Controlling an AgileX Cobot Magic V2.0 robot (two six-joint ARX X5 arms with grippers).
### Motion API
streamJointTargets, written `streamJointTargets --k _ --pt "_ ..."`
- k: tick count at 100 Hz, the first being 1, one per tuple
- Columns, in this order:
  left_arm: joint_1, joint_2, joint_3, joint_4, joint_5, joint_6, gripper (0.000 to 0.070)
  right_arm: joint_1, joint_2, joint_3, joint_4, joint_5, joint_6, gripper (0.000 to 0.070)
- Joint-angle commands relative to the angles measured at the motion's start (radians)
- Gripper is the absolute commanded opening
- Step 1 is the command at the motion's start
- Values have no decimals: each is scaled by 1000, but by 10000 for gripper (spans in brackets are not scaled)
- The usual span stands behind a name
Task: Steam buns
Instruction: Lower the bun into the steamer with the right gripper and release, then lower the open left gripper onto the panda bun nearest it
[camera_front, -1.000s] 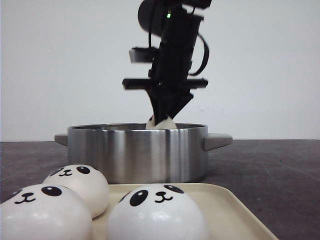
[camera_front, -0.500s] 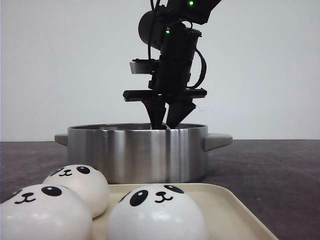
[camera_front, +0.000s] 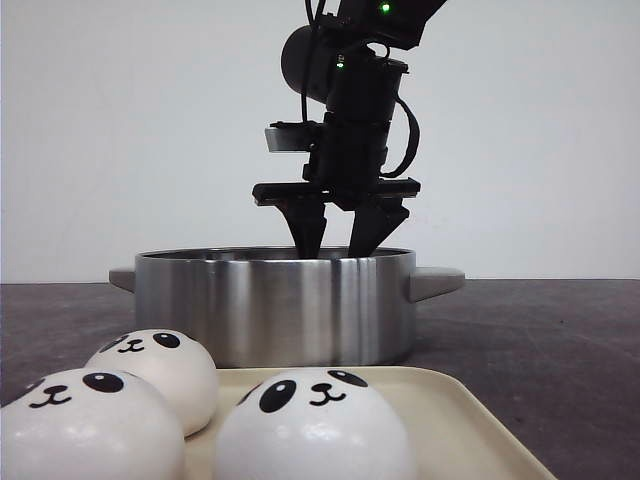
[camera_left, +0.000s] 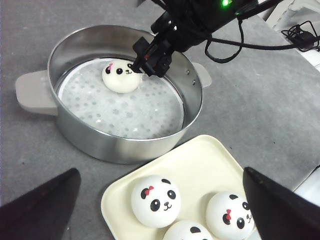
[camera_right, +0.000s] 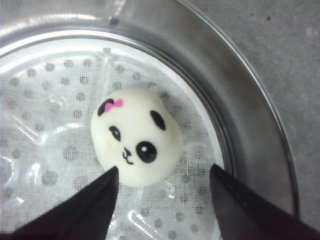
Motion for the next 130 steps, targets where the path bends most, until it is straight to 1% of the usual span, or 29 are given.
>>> streamJointTargets --k 1,5,9,11,12,14,15,16,21,25,44,51,62,73,82,91,101,110,130 --pt "-5 5 23 0 -3 2 631 11 0 31 2 -14 29 370" --pt "-5 5 23 -3 -3 2 631 13 -19 40 -8 -24 32 367" --pt "-5 5 23 -3 -3 1 631 16 -43 48 -16 -25 34 343" --pt "-5 5 23 -3 -3 -1 631 18 -64 50 -18 -26 35 303" --pt "-5 5 23 -3 -3 -3 631 19 -69 51 -17 -26 35 293" --pt "-5 5 23 -3 -3 -5 631 23 -95 51 -17 -26 35 236" --pt "-5 5 23 -3 -3 -8 631 23 -101 51 -17 -26 35 224" --pt "-5 6 23 -3 -3 -11 630 26 -117 51 -17 -26 35 184" --pt "-5 13 23 -3 -3 -27 629 41 -178 51 -17 -26 31 59" --pt "-5 23 23 -3 -3 -33 627 53 -226 51 -18 -25 22 1" --pt "-11 113 23 -8 -2 -100 628 159 -505 51 -17 -17 16 0" --pt "-25 164 23 -12 -3 -113 628 210 -591 51 -31 12 18 1" --pt "-61 262 23 -24 -4 -132 629 302 -705 51 -63 117 22 1" --pt "-113 380 23 -26 -49 -186 633 403 -791 51 -95 246 29 0" --pt "-152 471 23 -18 -53 -198 633 476 -841 51 -109 349 28 1" --pt "-193 566 23 -11 -63 -215 632 529 -877 51 -124 443 28 0" --pt "-232 662 23 25 -116 -246 631 560 -899 51 -151 528 29 0" --pt "-245 729 23 77 -131 -262 631 571 -908 51 -186 550 50 1" --pt "-245 823 23 160 -131 -314 620 592 -909 51 -258 549 92 0"
